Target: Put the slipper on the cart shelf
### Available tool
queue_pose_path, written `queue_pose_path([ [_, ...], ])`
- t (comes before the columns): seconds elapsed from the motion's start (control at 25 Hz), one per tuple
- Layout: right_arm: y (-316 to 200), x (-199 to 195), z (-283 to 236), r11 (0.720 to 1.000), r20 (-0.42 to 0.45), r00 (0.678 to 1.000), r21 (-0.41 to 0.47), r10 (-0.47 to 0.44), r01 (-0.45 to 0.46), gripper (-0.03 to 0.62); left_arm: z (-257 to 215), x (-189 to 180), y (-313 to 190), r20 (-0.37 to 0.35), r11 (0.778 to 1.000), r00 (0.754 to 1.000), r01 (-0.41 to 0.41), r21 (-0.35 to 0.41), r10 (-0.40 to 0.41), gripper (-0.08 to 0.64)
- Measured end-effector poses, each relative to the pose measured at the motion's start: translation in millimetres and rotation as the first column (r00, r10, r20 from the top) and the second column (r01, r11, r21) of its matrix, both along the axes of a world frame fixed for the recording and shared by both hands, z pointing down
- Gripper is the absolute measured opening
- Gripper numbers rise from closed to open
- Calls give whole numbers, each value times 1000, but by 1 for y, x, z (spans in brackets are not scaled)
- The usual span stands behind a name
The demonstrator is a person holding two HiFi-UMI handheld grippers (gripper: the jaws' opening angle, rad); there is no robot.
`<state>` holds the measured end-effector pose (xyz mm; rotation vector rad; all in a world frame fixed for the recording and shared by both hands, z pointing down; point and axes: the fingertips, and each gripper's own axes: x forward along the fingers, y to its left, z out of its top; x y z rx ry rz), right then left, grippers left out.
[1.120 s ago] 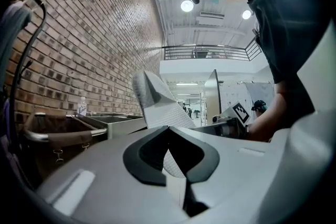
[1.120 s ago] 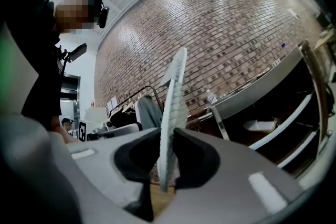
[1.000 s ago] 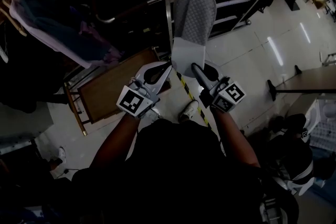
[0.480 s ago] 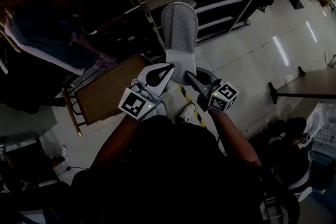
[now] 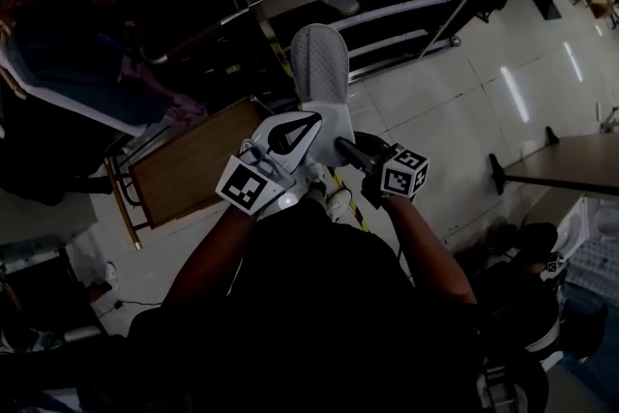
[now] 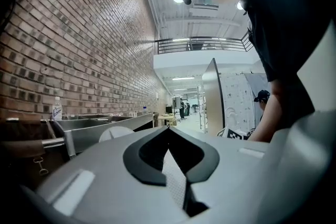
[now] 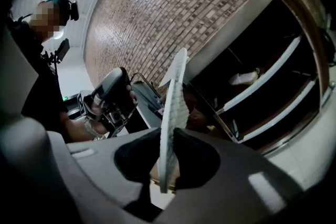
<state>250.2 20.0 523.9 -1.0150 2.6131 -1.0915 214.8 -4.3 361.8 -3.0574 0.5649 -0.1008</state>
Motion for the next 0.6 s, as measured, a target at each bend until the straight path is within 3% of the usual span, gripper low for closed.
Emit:
queue_pose_path([
  [0.6, -79, 4, 67, 970, -8, 997, -232, -71, 67, 64, 20, 2, -81, -26, 1000, 1000, -15, -26, 14, 0],
])
